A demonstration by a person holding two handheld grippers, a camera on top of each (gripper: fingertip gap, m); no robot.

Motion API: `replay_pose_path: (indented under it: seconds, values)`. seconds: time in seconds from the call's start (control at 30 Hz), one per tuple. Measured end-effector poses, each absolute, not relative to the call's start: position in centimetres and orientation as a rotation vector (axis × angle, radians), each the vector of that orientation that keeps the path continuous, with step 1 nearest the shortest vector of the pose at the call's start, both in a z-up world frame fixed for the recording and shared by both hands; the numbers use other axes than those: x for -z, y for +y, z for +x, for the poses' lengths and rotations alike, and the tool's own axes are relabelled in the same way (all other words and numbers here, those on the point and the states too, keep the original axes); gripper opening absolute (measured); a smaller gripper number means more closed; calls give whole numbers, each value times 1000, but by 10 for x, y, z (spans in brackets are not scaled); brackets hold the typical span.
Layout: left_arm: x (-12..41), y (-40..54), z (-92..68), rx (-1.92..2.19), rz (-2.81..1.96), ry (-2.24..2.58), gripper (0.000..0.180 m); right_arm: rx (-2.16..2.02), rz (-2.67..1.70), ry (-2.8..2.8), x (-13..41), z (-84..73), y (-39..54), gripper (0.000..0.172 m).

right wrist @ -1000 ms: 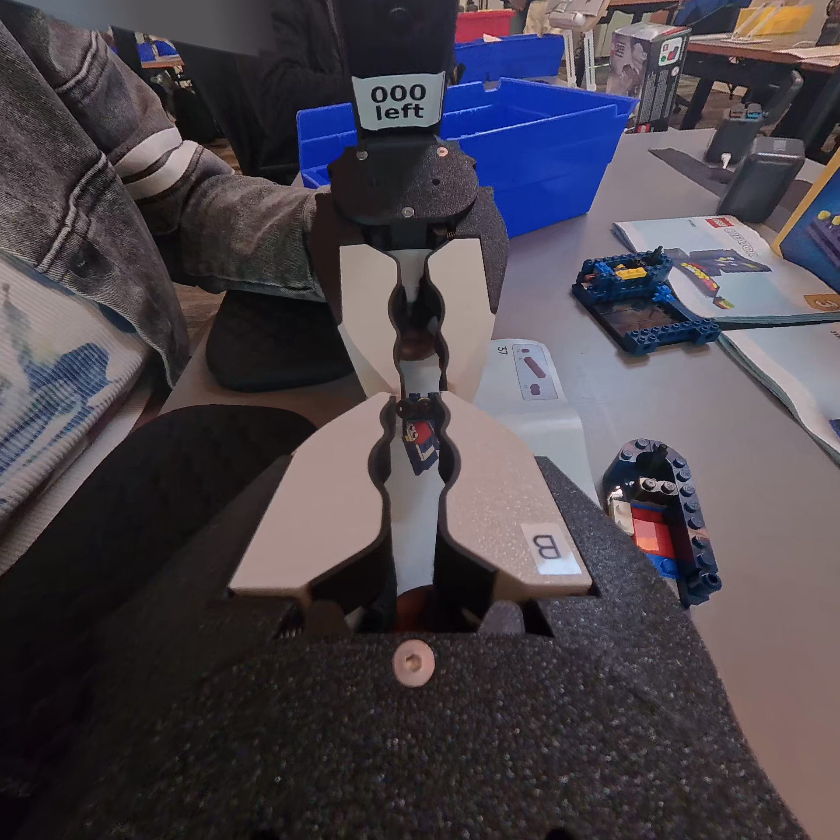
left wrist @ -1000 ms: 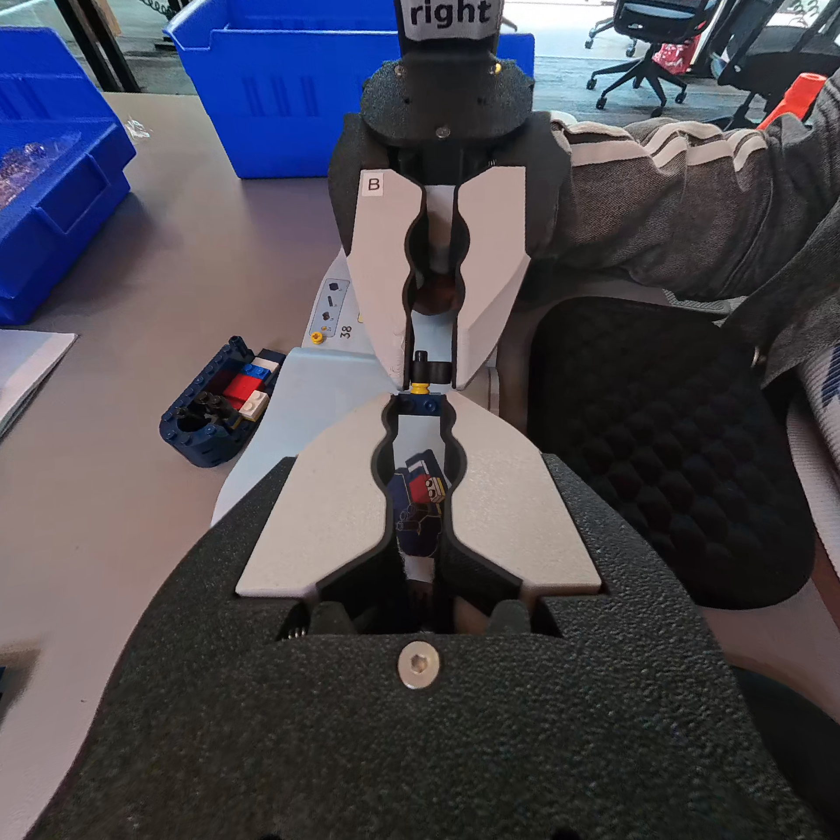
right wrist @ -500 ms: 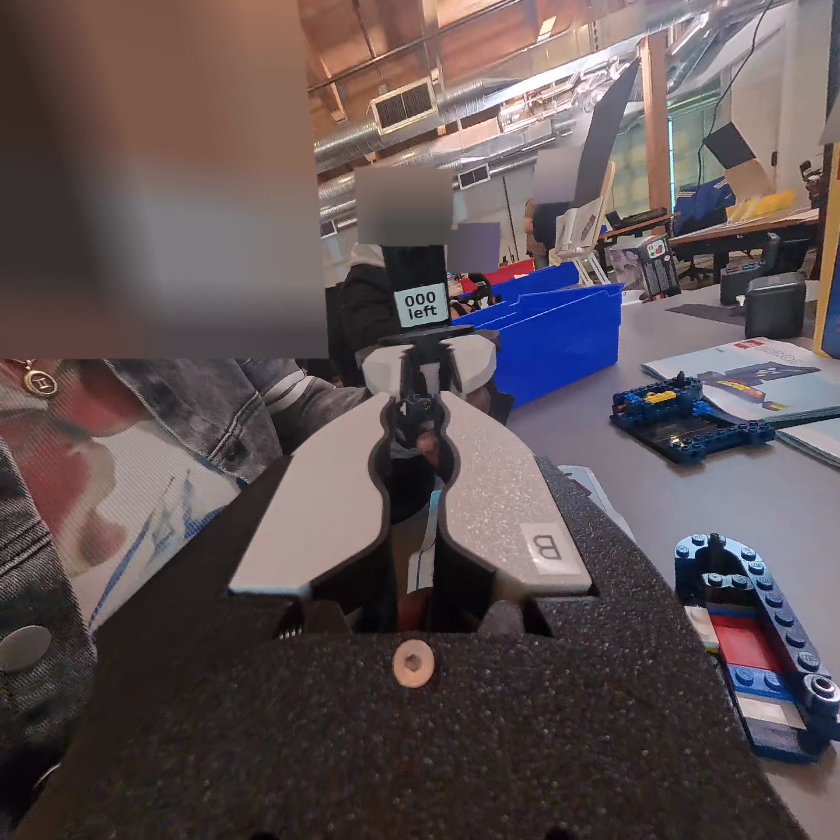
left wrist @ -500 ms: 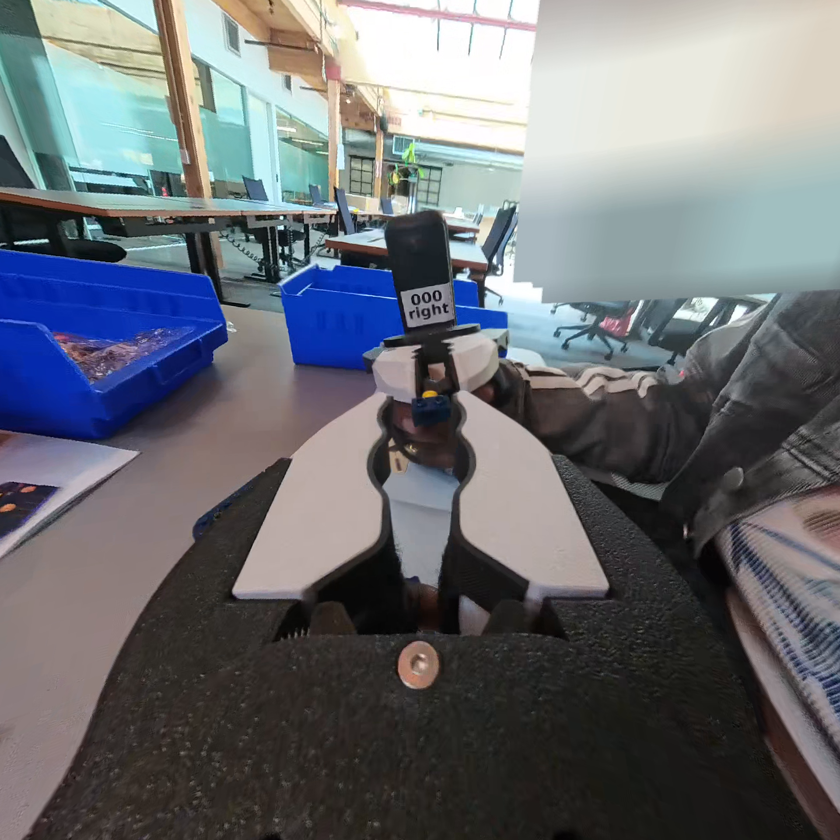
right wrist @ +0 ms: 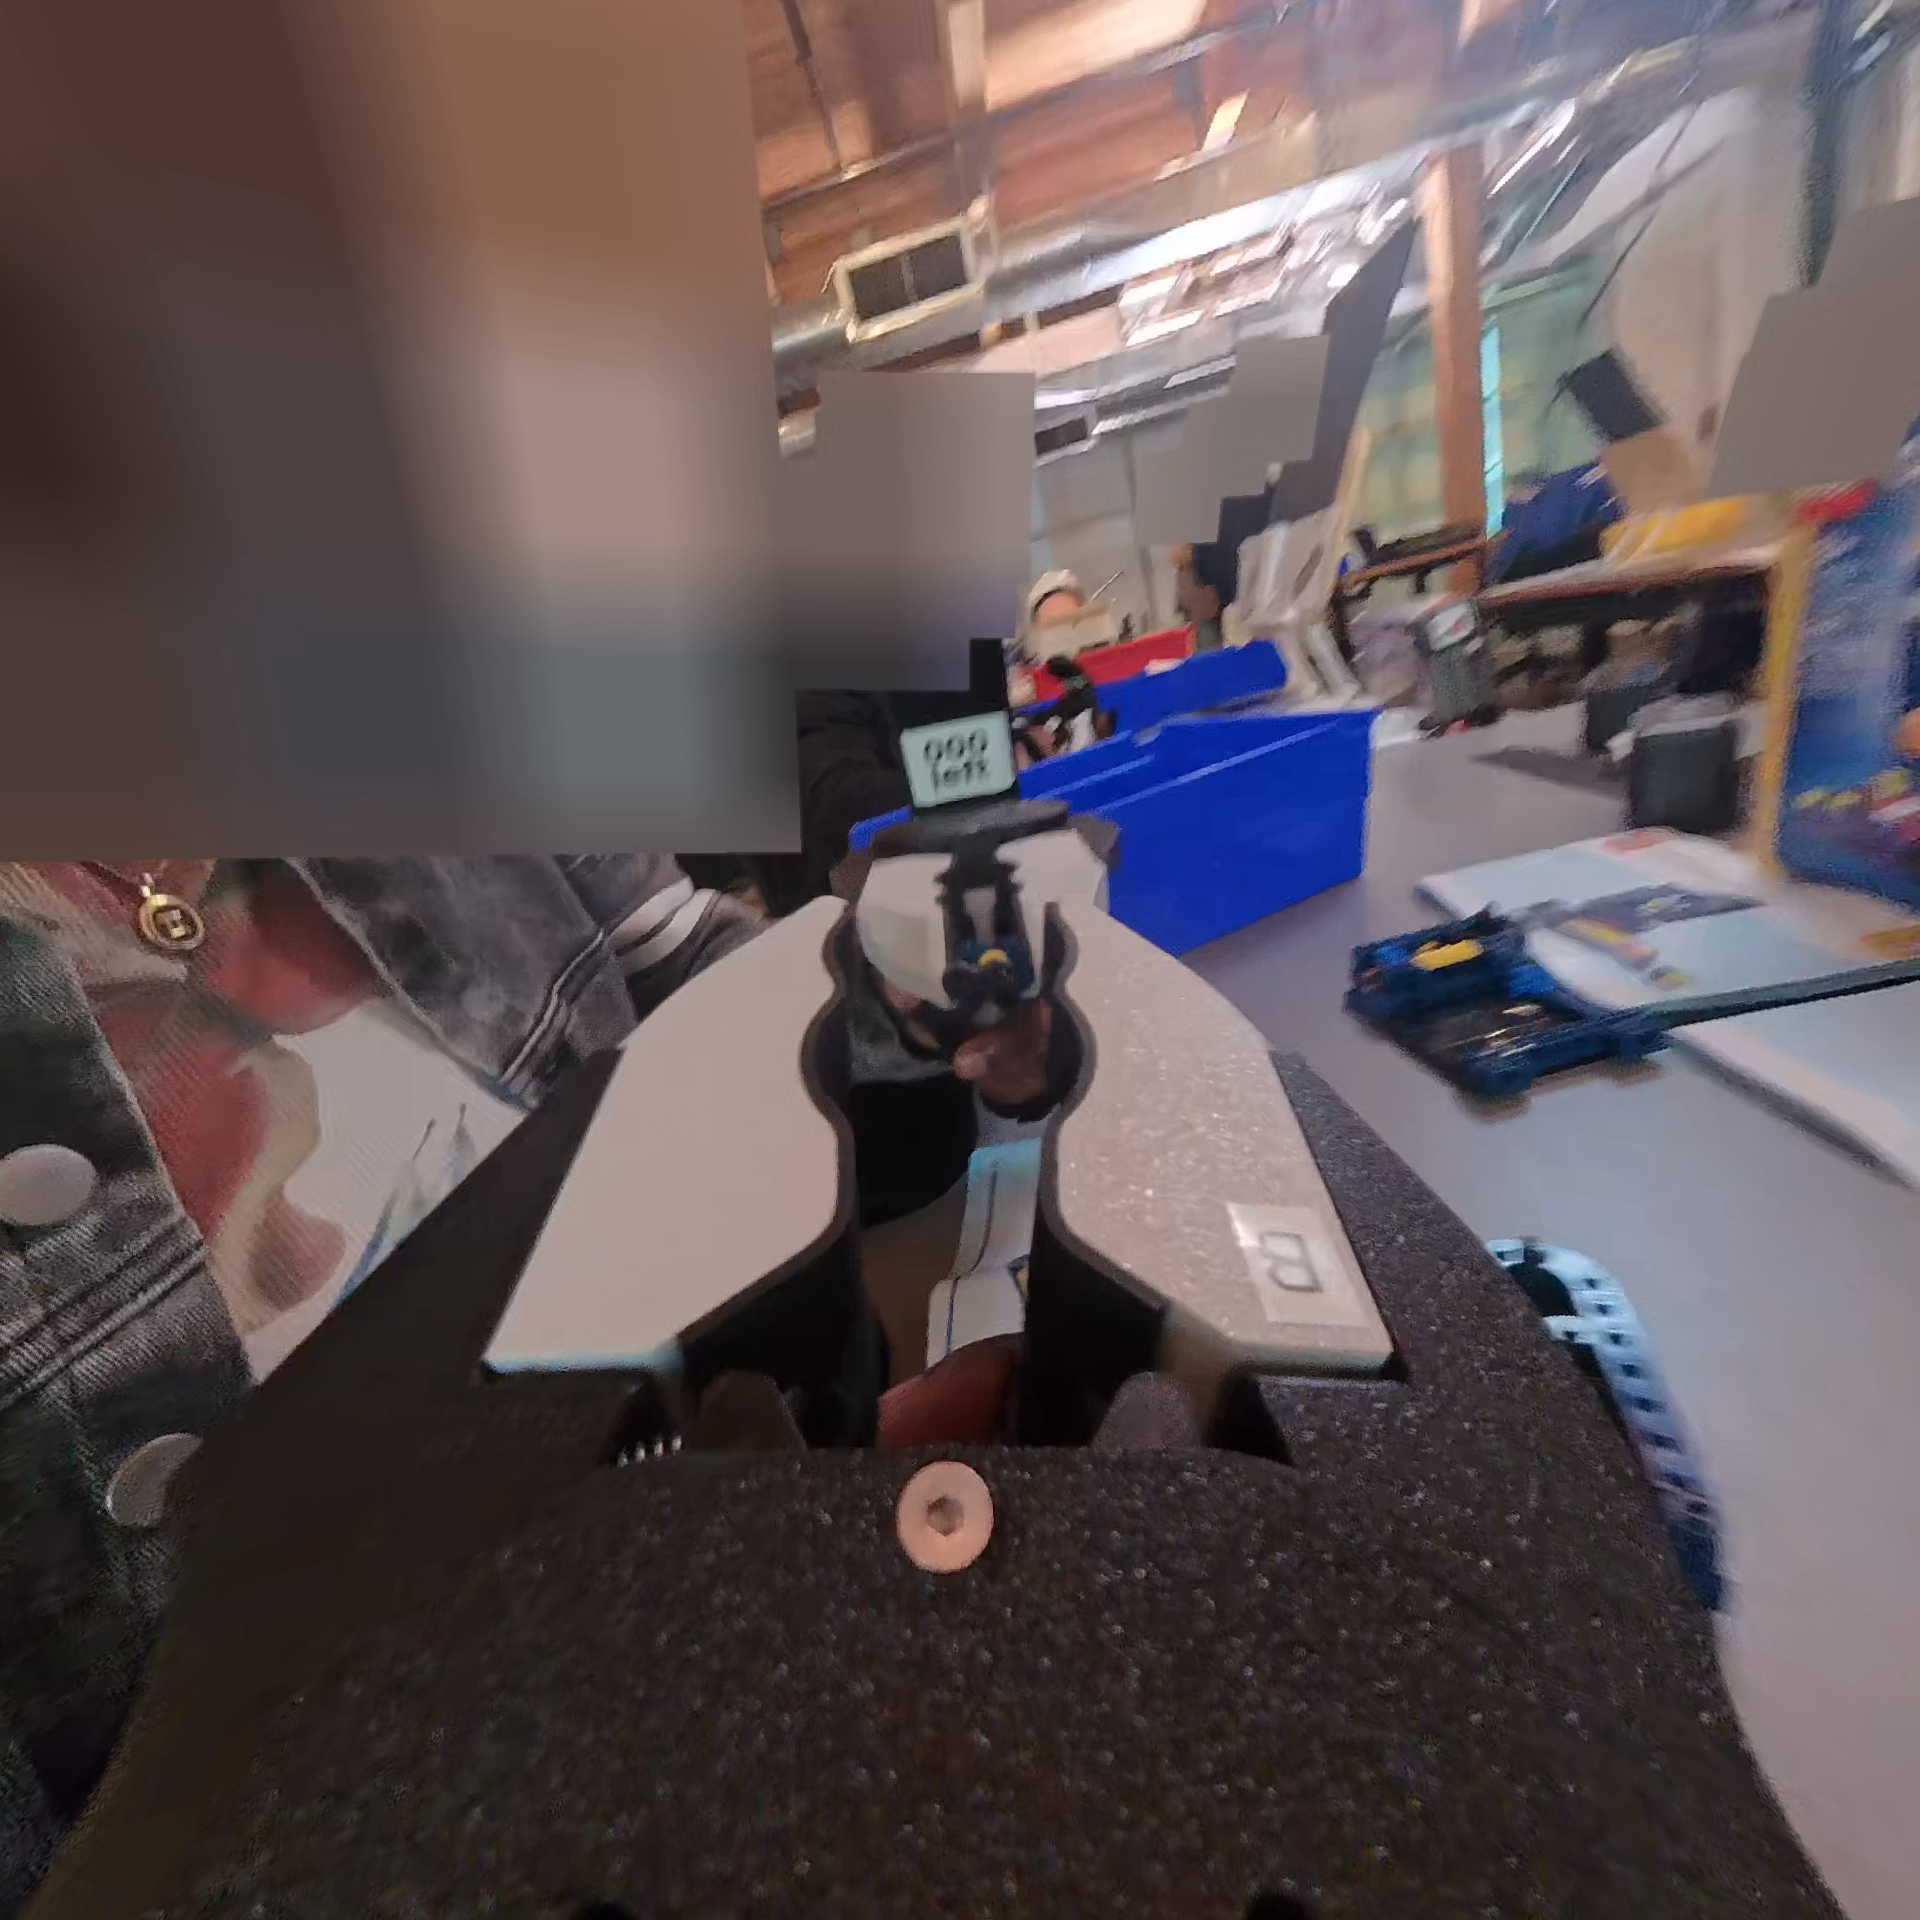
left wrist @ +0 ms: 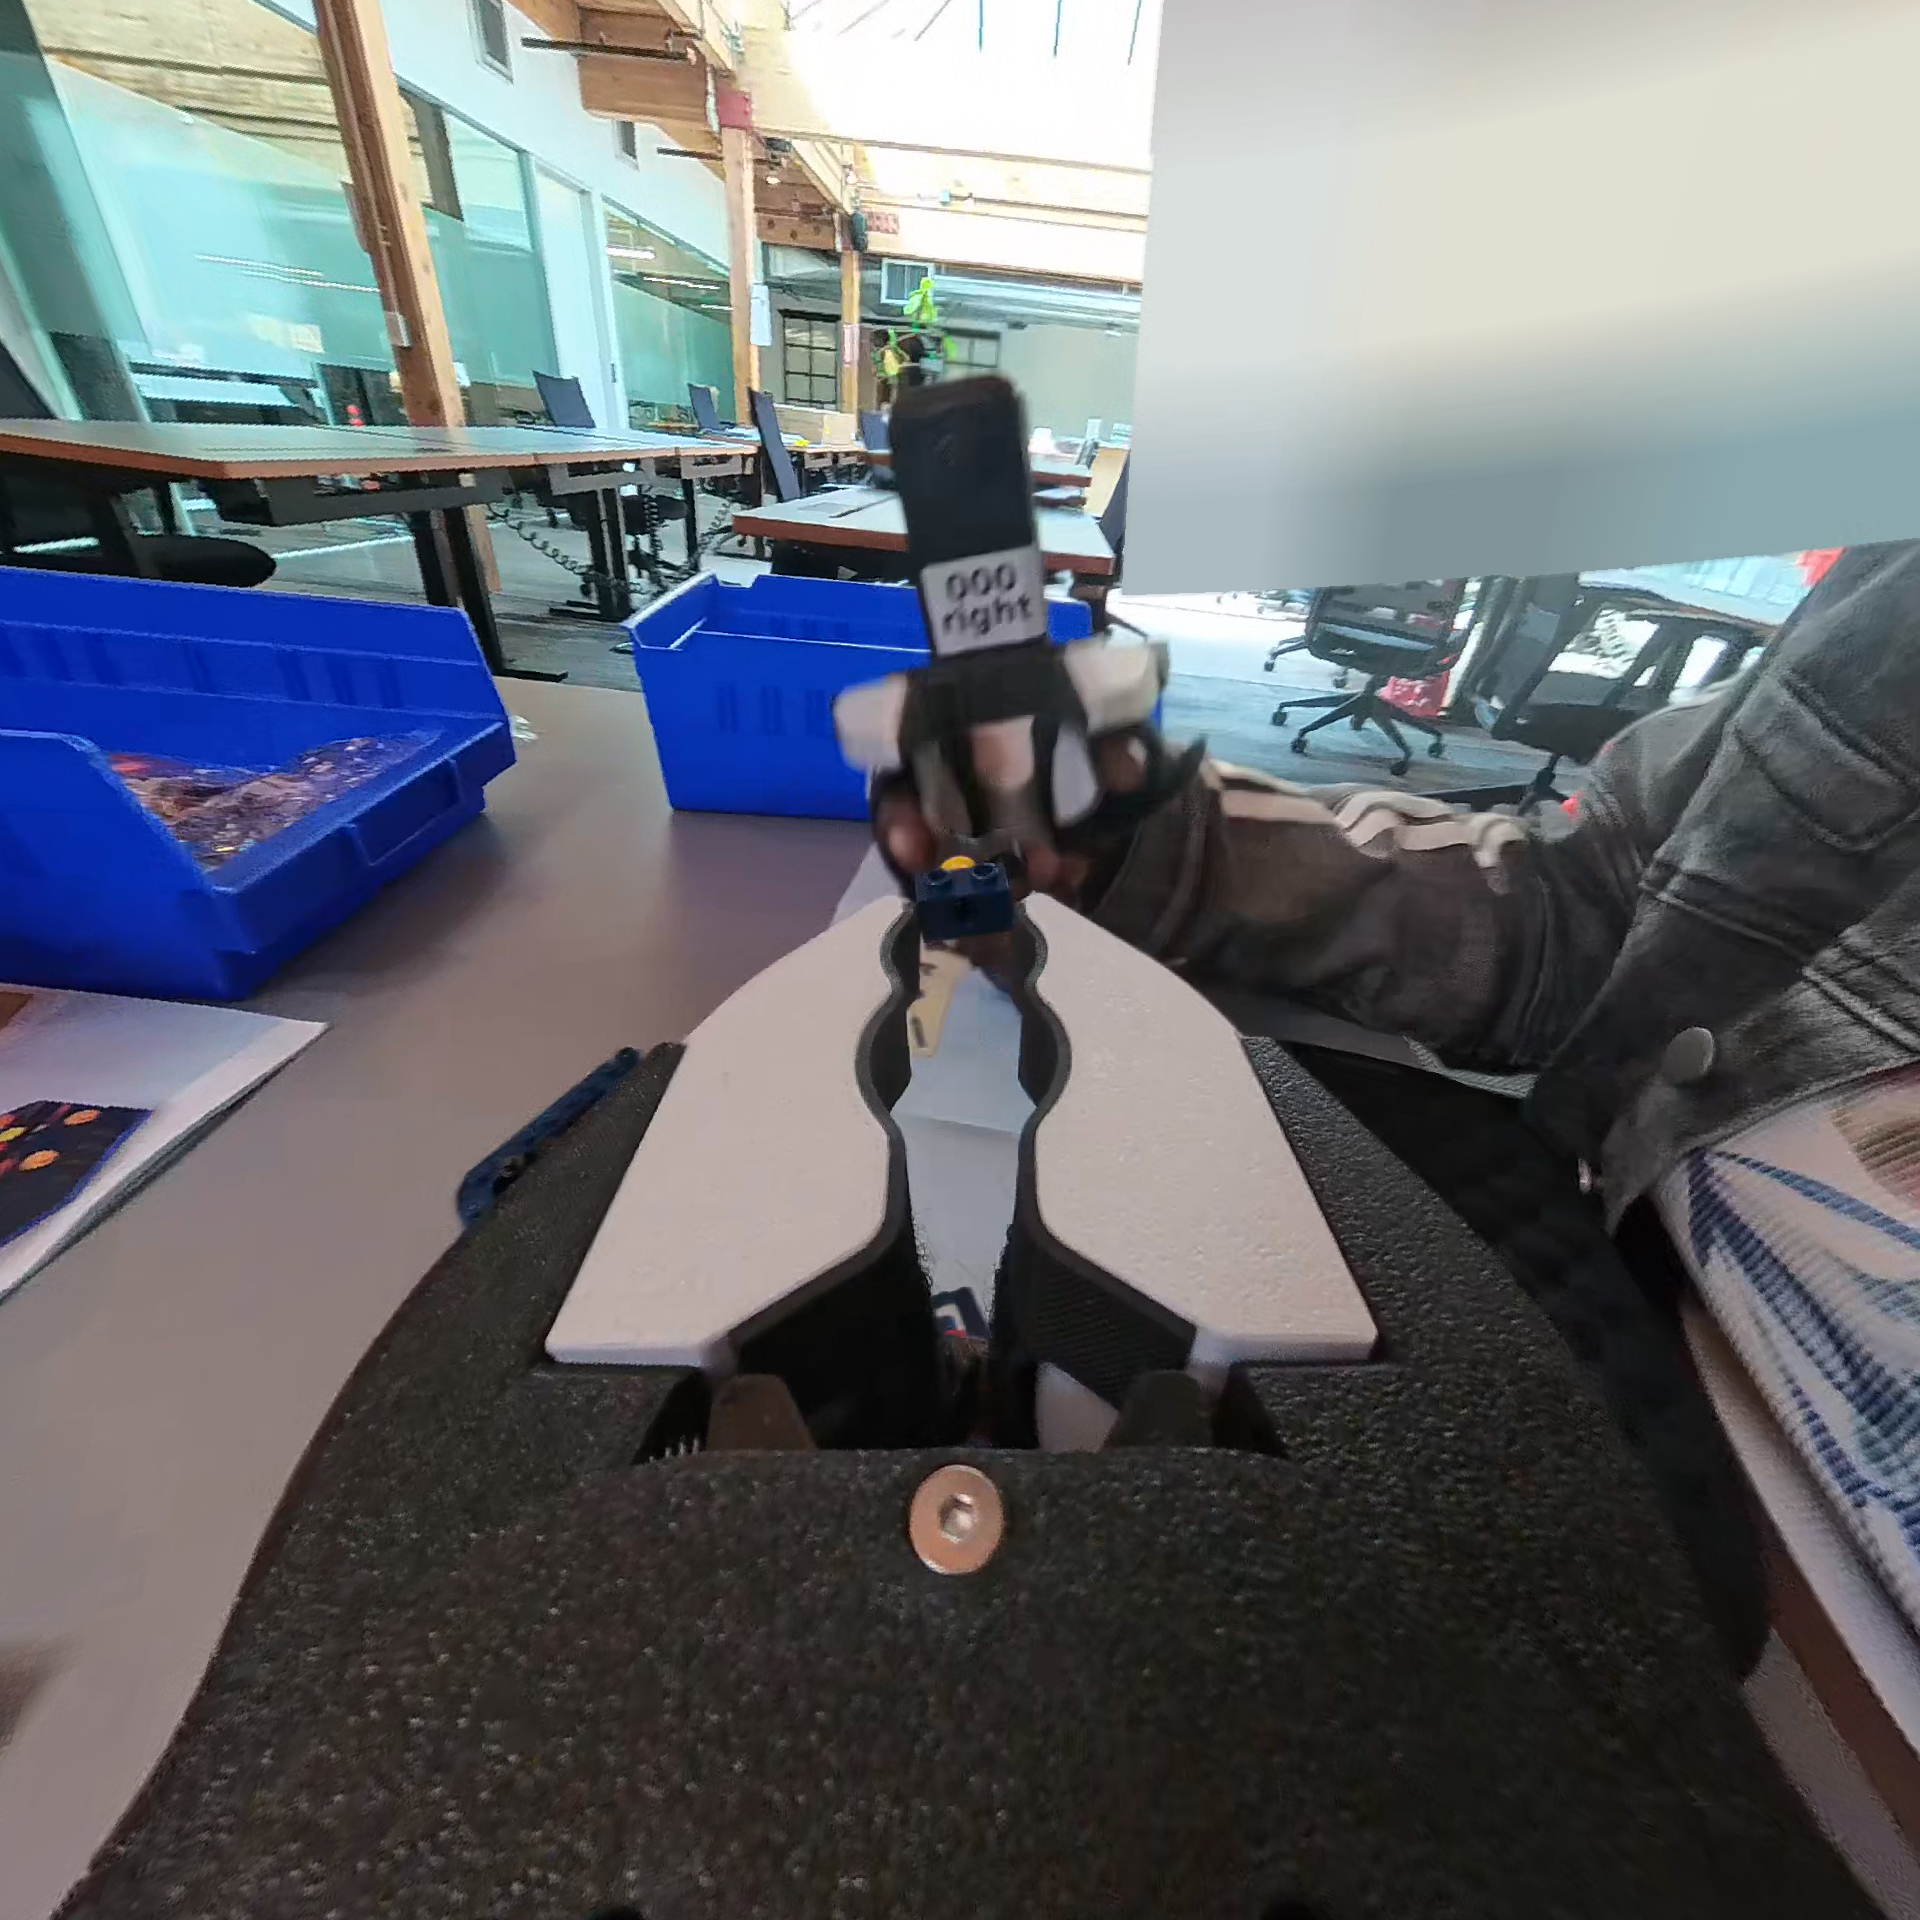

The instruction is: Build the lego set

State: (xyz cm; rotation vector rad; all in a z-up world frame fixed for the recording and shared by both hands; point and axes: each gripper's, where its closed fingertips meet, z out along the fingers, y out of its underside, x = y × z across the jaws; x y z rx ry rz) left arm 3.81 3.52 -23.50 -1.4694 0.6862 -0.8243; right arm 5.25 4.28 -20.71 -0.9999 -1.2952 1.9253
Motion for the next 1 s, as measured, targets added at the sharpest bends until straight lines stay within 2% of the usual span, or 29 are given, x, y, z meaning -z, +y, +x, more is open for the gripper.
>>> replay_pose_path:
  seconds: [0.07, 0.17, 0.27, 0.37, 0.6, 1.0]
  values:
    - [236, 40, 32, 771, -1471, 666, 16, -1835, -986, -1160, 184, 75, 72, 39]
    - [238, 45, 25, 770, -1494, 623, 16, -1531, -1055, -942, 167, 116, 128, 32]
    - [244, 48, 23, 763, -1529, 617, 16, -1160, -1213, -860, 180, 148, 172, 19]
    - [247, 49, 23, 759, -1541, 622, 16, -936, -1343, -920, 204, 159, 190, 17]
    - [260, 51, 25, 685, -1598, 678, 16, -980, -1353, -980, 216, 136, 181, 18]
    - [263, 50, 27, 650, -1599, 718, 16, -1005, -1387, -758, 209, 152, 203, 17]
